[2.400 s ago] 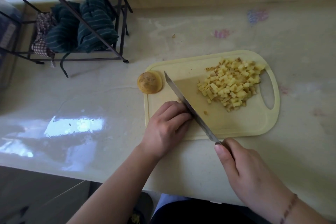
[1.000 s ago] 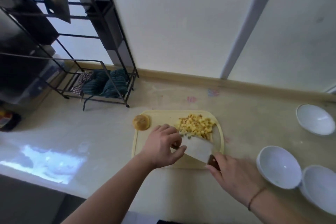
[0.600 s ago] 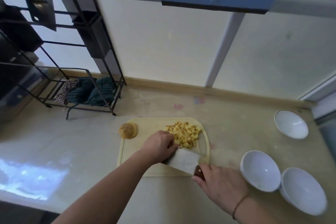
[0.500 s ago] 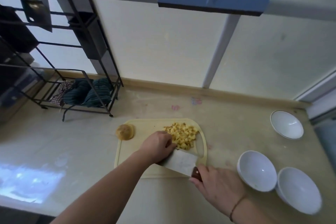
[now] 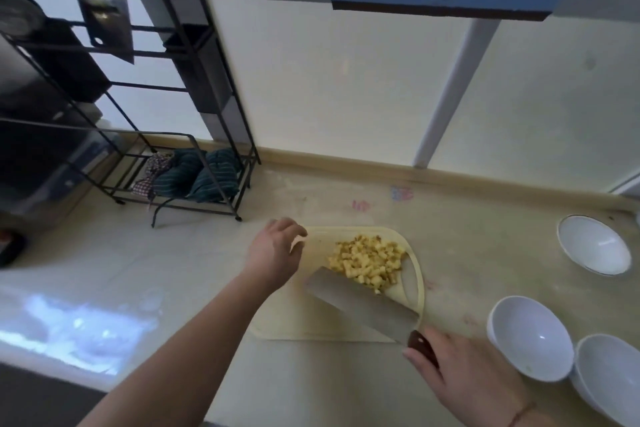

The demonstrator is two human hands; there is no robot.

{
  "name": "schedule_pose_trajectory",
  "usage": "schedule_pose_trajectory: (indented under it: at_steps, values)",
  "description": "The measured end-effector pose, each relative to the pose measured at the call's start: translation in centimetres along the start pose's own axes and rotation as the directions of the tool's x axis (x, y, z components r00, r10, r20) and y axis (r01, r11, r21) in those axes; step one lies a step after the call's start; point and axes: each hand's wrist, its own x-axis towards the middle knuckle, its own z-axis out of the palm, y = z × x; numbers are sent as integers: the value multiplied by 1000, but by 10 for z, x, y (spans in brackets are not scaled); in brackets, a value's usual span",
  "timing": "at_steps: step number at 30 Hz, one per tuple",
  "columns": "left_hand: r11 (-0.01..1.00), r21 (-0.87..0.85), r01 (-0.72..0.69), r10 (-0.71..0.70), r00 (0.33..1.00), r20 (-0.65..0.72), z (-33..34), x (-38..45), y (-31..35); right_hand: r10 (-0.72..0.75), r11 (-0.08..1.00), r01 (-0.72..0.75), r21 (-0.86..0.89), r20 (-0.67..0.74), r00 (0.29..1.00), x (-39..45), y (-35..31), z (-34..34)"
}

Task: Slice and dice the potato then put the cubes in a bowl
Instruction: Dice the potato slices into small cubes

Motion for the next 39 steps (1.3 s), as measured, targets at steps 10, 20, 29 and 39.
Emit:
schedule_pose_trajectory:
  at_steps: [10,20,29,39]
  values:
    - [935,193,298,-343,898,277,-22,-18,-46,12,993,-17,116,40,999,11,-18,-1]
    - [965,103,239,-259,922,289,-26,-15,-57,101,964,-108,242,44,994,18,-20,5]
    - [983,29,-183,134,812,568,-17,-46,-27,120,918,-142,371,82,989,18,-20,4]
    - [995,99,30,-57,957,286,0,-18,-30,102,934,-88,346,-21,995,13,-17,11]
